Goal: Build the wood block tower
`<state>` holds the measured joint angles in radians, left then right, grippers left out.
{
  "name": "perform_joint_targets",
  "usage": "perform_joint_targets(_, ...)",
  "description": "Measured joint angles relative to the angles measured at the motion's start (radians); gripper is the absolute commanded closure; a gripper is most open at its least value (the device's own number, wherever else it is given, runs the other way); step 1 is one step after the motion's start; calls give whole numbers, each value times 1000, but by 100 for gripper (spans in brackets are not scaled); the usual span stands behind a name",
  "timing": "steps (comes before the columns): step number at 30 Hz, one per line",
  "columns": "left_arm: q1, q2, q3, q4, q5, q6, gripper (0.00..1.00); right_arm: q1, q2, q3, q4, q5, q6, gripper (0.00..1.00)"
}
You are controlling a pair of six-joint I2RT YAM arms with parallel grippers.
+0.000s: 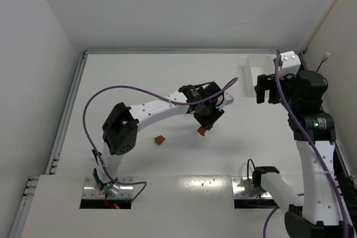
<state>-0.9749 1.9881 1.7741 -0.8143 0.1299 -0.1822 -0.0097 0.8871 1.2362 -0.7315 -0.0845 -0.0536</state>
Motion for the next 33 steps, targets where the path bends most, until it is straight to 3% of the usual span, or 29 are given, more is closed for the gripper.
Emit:
perform_joint_targets(8,3,144,45,-40,-5,-3,100,-42,-19,0,-18,9,4,24)
perform_joint_targets(18,12,203,44,-82,-24,11,99,-85,-6,2,-35,-69,27,24)
perform_joint_targets(27,43,259,45,-91,6,37,39,-94,15,18,-40,-116,35,24)
perform_joint_targets(33,48,264,45,-90,15,51,22,-90,16,23,-40,-138,30,24)
